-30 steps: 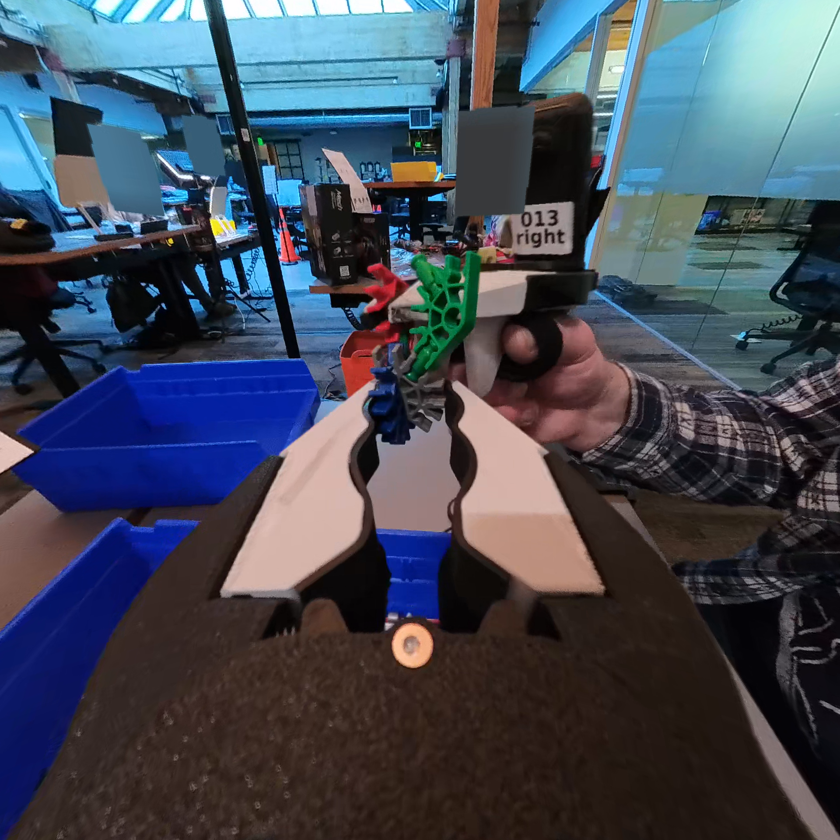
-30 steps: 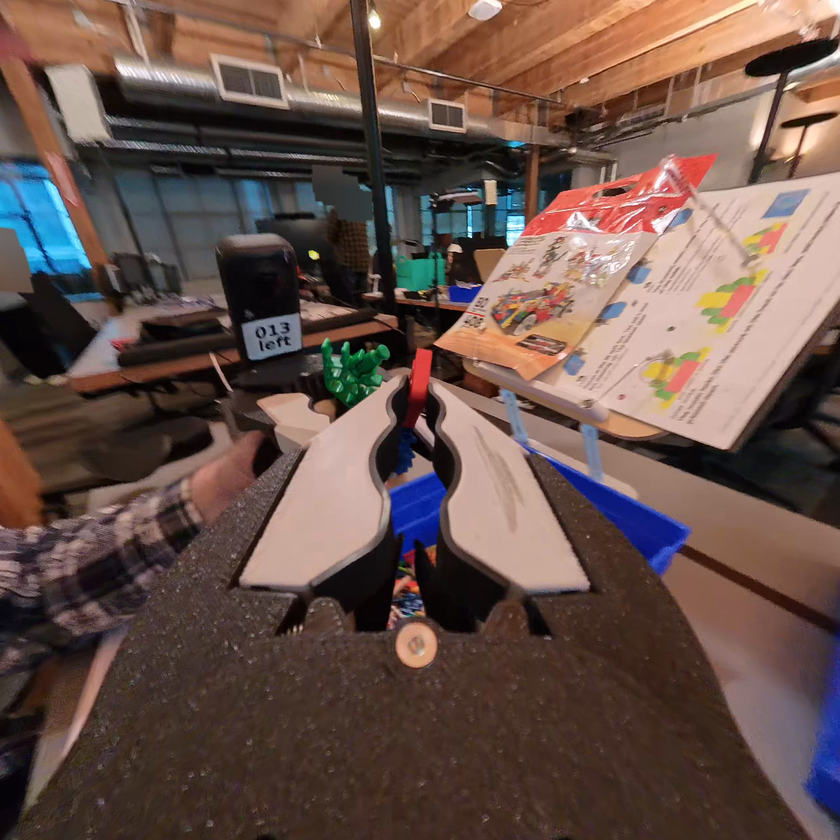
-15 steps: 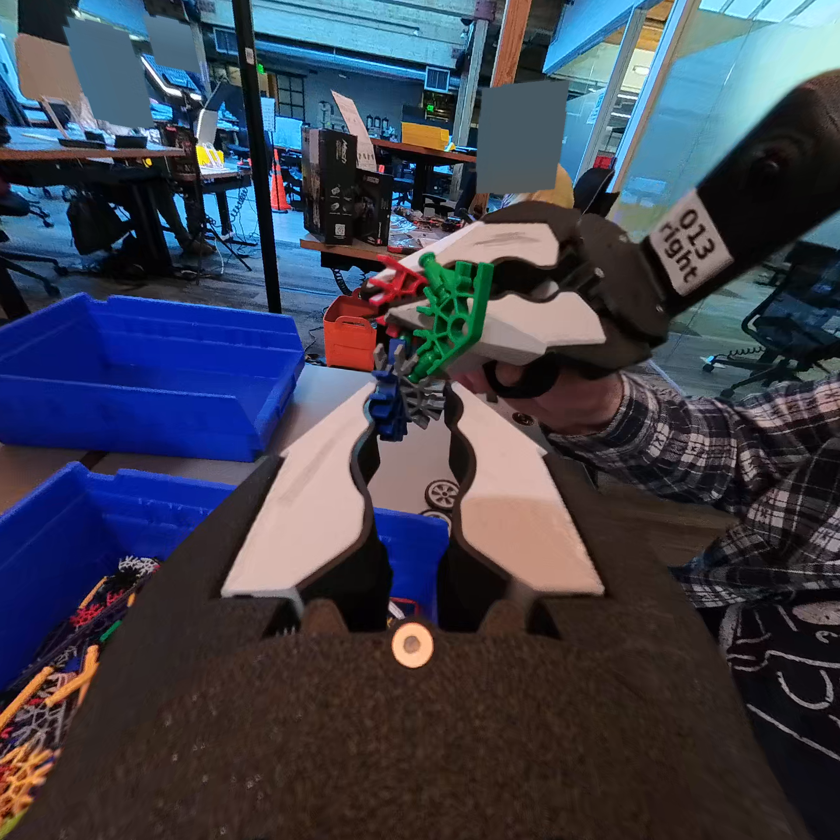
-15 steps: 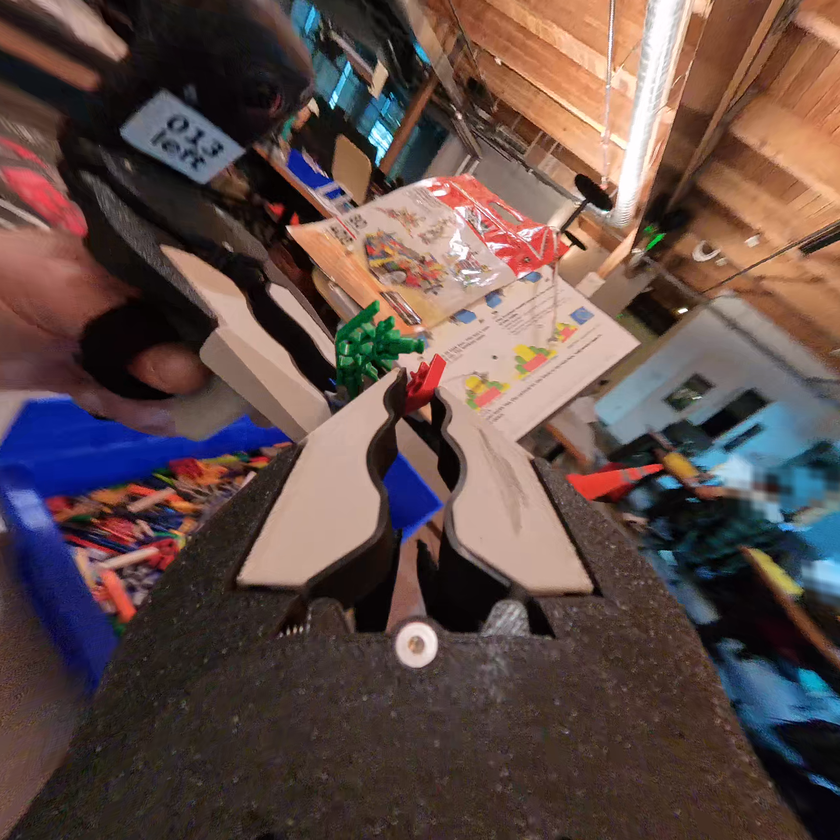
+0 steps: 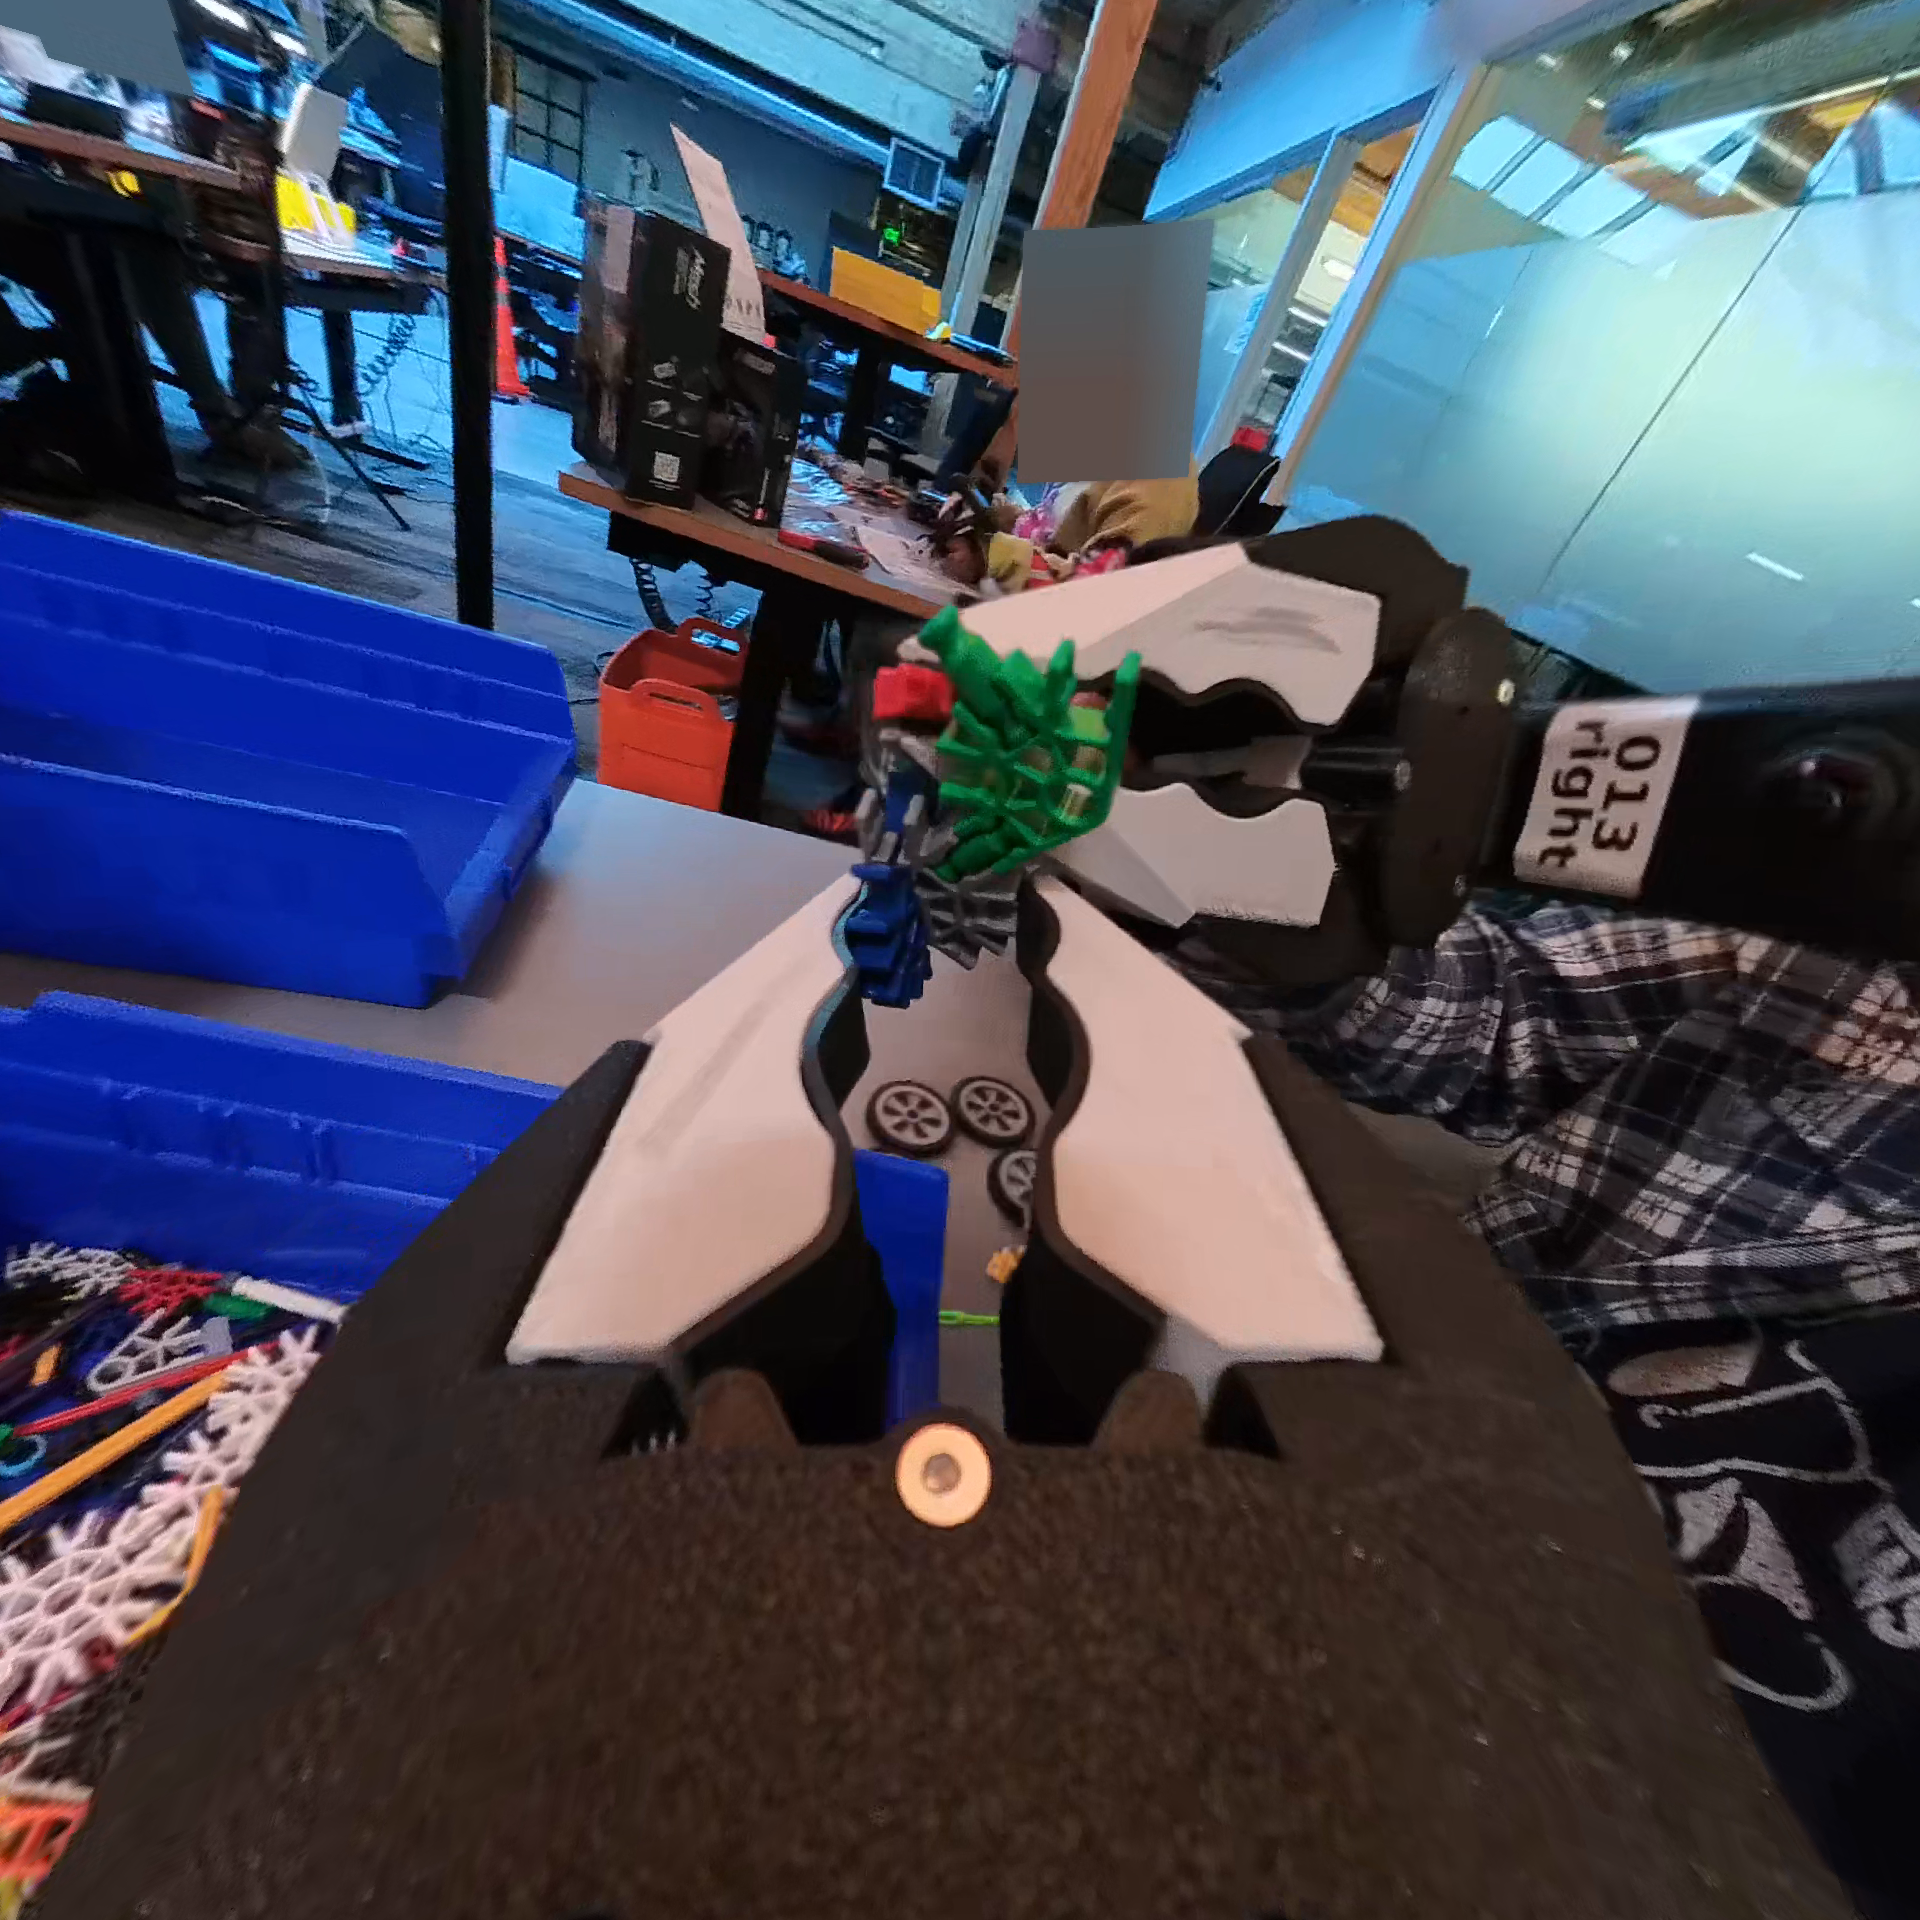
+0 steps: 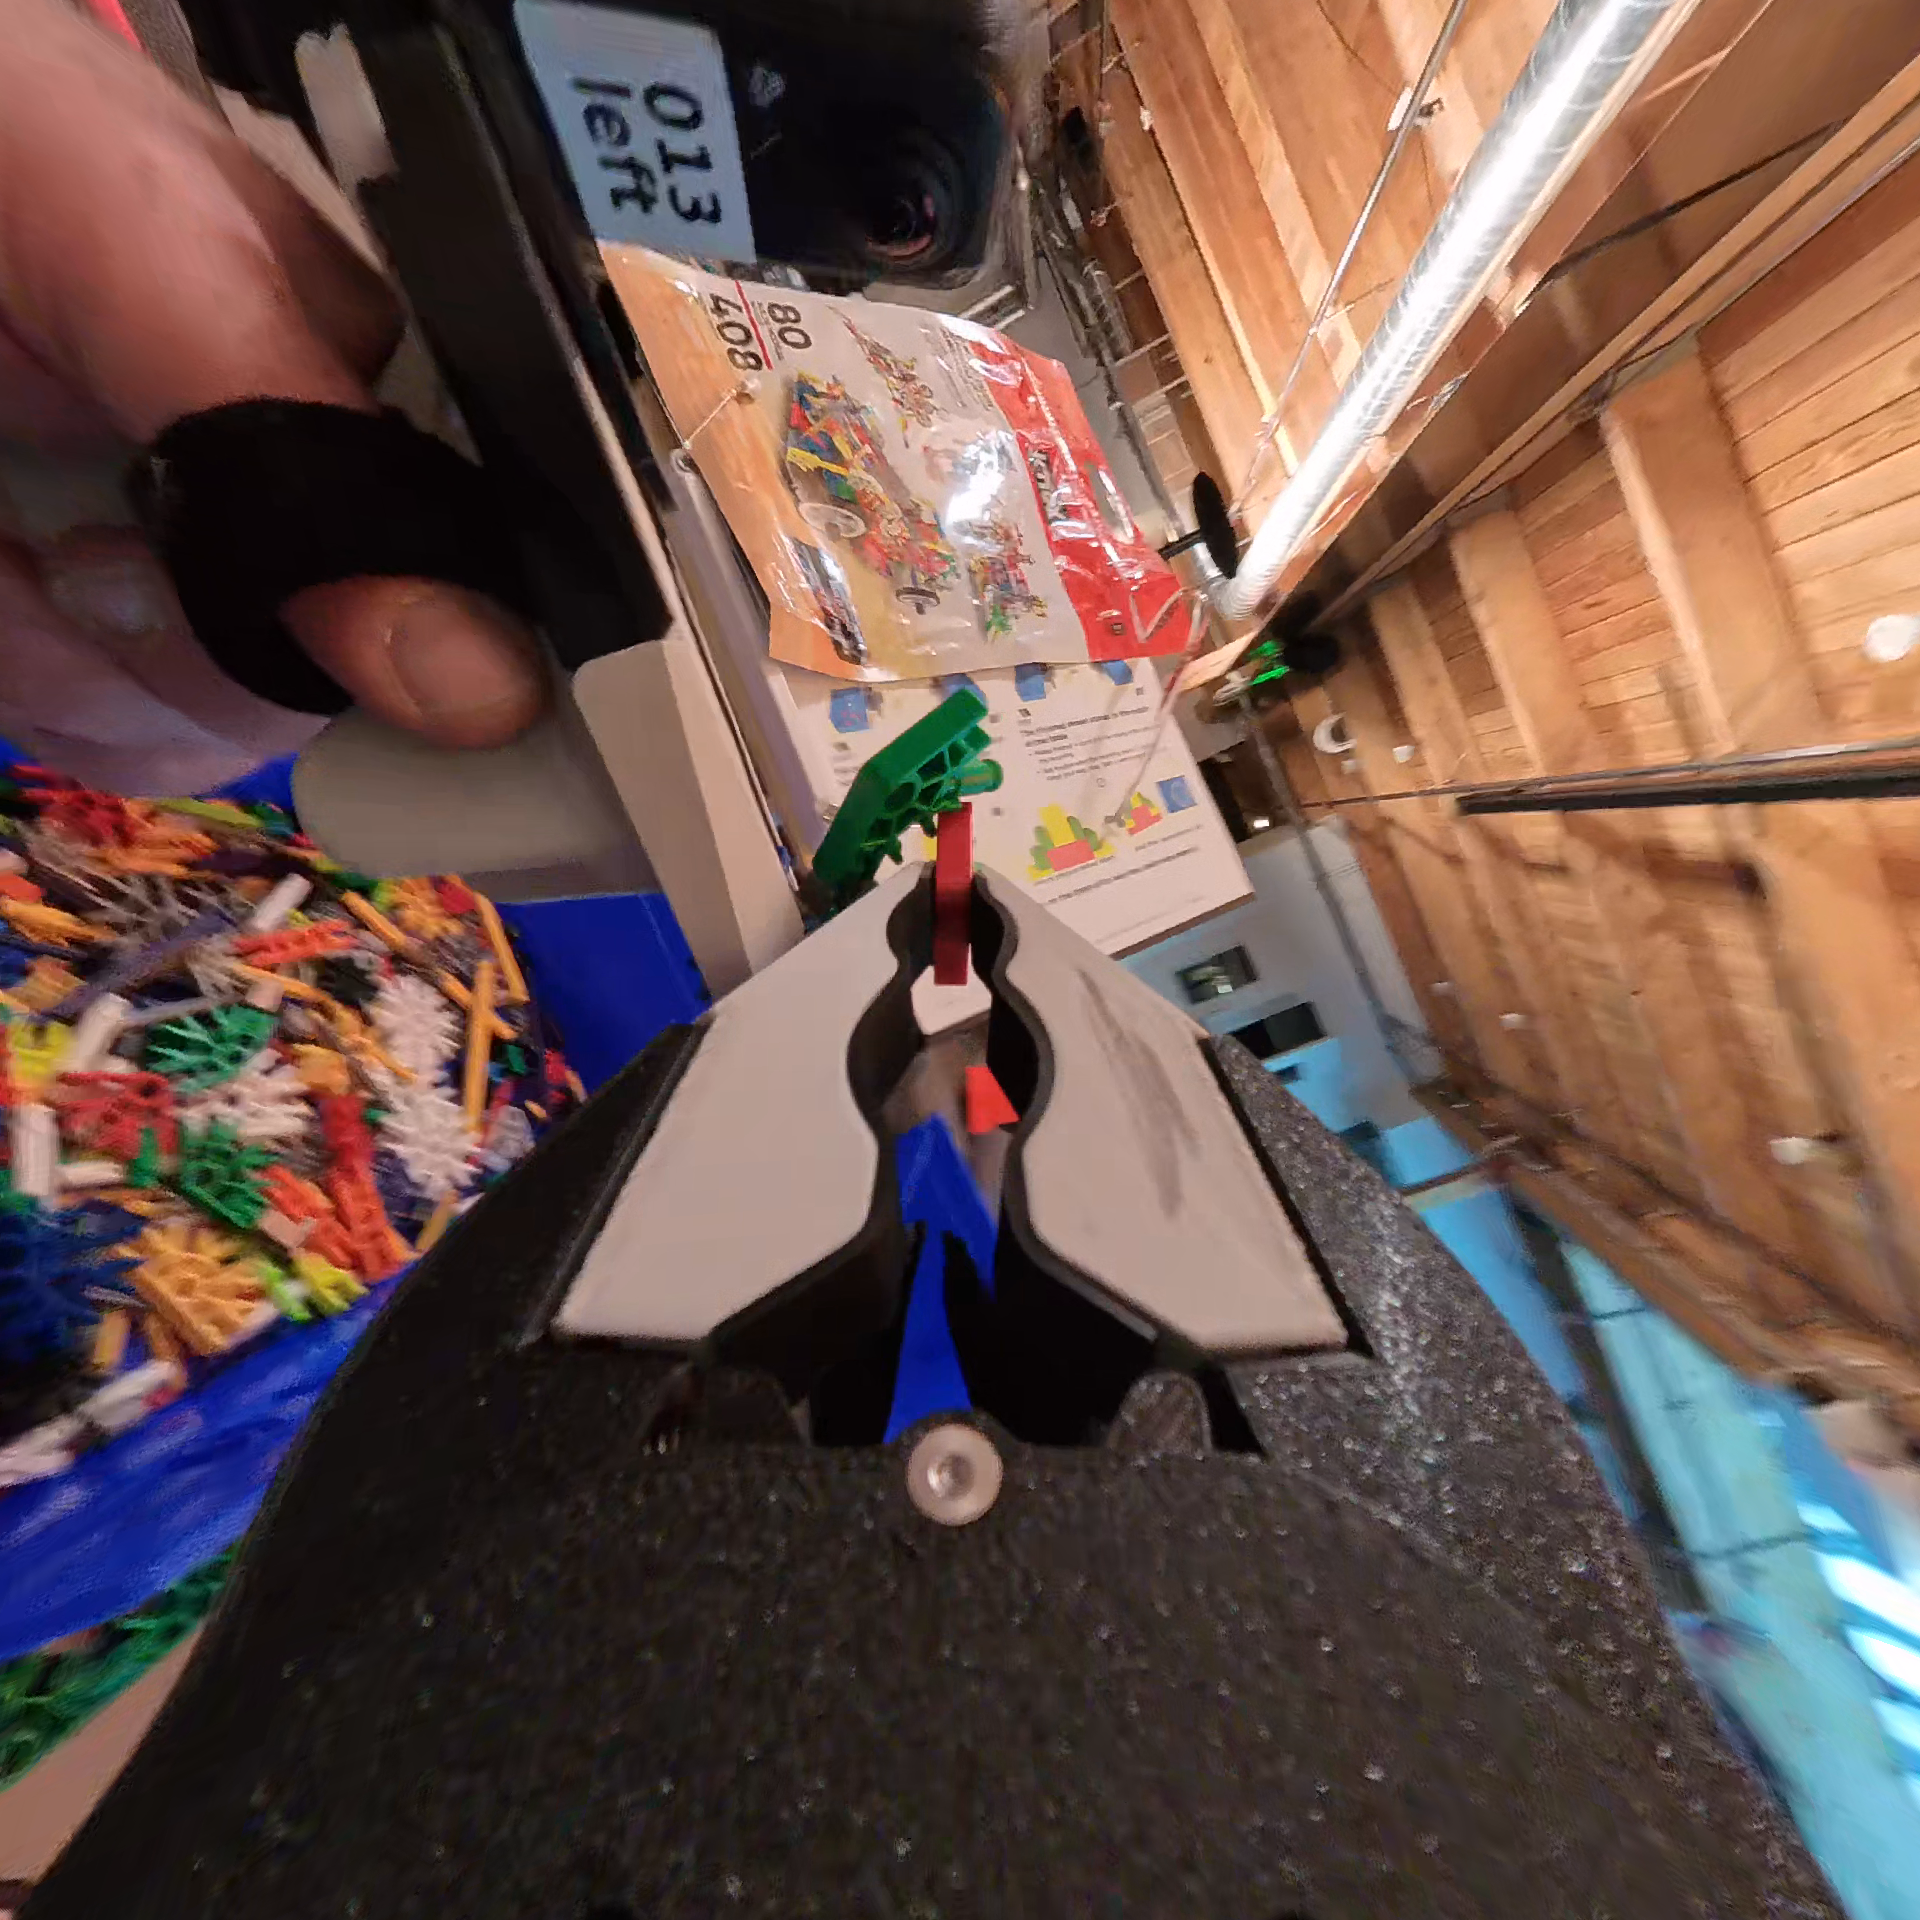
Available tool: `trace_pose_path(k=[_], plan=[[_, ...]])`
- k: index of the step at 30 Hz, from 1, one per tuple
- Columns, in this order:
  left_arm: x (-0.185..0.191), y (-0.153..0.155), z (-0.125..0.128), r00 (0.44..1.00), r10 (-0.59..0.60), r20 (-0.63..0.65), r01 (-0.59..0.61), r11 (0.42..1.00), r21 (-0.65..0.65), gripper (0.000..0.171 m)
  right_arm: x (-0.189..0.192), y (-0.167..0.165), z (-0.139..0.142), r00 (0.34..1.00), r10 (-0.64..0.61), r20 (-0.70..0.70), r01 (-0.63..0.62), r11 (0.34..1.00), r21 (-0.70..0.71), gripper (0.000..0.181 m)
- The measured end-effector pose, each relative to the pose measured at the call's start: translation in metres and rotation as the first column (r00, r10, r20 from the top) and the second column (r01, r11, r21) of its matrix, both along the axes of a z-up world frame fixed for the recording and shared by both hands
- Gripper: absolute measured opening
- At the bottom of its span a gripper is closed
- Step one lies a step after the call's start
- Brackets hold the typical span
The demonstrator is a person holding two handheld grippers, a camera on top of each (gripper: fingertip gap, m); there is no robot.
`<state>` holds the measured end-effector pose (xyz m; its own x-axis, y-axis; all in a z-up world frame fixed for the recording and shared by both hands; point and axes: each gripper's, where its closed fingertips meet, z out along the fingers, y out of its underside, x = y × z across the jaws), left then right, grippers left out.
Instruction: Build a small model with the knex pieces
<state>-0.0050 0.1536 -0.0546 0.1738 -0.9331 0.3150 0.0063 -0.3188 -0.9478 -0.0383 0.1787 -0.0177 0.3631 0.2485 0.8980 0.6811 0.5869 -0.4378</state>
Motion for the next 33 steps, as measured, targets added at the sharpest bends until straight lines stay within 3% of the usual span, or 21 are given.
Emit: trace_pose_path(k=[1,3,5,9,11,13,15,16,18,20,21,23,27,30,33], plan=[[0.0,0.001,0.0,1.0,-0.002,0.007,0.002,1.0,-0.003,0.022,0.0,0.001,0.0,0.999,0.023,-0.041,-0.026,0.998,-0.052,0.004],[-0.002,0.004,-0.002,1.0,0.008,0.006,-0.008,1.0,-0.007,0.022,0.002,0.002,0.006,0.964,0.095,-0.248,-0.155,0.959,-0.236,0.004],[-0.006,0.006,-0.005,1.0,0.006,-0.001,-0.006,1.0,-0.003,0.022,0.007,0.003,0.018,0.881,0.114,-0.46,-0.317,0.864,-0.392,0.005],[-0.013,0.012,-0.008,0.993,0.072,-0.091,-0.065,0.995,0.077,0.023,0.005,0.001,0.023,0.738,0.112,-0.665,-0.575,0.619,-0.534,0.005],[-0.022,0.017,-0.003,0.992,0.097,-0.078,-0.091,0.992,0.084,0.023,0.007,0.008,0.02,0.712,0.088,-0.697,-0.612,0.563,-0.555,0.005],[-0.033,0.023,-0.003,0.982,0.15,-0.115,-0.136,0.983,0.124,0.023,0.011,0.021,0.013,0.732,0.052,-0.679,-0.572,0.588,-0.572,0.005],[-0.043,0.027,-0.001,0.97,0.193,-0.145,-0.17,0.973,0.159,0.023,0.004,0.031,-0.006,0.785,0.015,-0.62,-0.516,0.57,-0.64,0.006],[-0.046,0.029,0.0,0.963,0.214,-0.162,-0.185,0.966,0.179,0.023,0.0,0.036,-0.022,0.825,-0.012,-0.564,-0.467,0.548,-0.694,0.007],[-0.054,0.032,0.001,0.942,0.263,-0.21,-0.217,0.951,0.22,0.023,-0.01,0.045,-0.058,0.892,-0.065,-0.446,-0.366,0.474,-0.801,0.027],[-0.06,0.034,-0.001,0.917,0.305,-0.257,-0.237,0.935,0.265,0.023,-0.02,0.046,-0.084,0.92,-0.076,-0.384,-0.329,0.384,-0.863,0.043],[-0.063,0.036,-0.001,0.902,0.331,-0.278,-0.25,0.924,0.289,0.023,-0.024,0.047,-0.089,0.923,-0.079,-0.376,-0.322,0.374,-0.869,0.051],[-0.069,0.04,-0.003,0.864,0.388,-0.321,-0.274,0.897,0.346,0.023,-0.022,0.054,-0.081,0.907,-0.094,-0.41,-0.333,0.434,-0.837,0.042],[-0.076,0.049,-0.012,0.76,0.503,-0.412,-0.304,0.835,0.458,0.023,-0.016,0.036,-0.031,0.834,-0.007,-0.551,-0.472,0.507,-0.721,0.033],[-0.074,0.055,-0.012,0.701,0.575,-0.422,-0.328,0.786,0.524,0.023,-0.019,0.005,0.0,0.795,0.112,-0.596,-0.562,0.504,-0.655,0.034],[-0.069,0.055,-0.012,0.652,0.623,-0.432,-0.333,0.747,0.576,0.022,-0.031,-0.011,0.001,0.819,0.15,-0.553,-0.543,0.512,-0.666,0.036]])
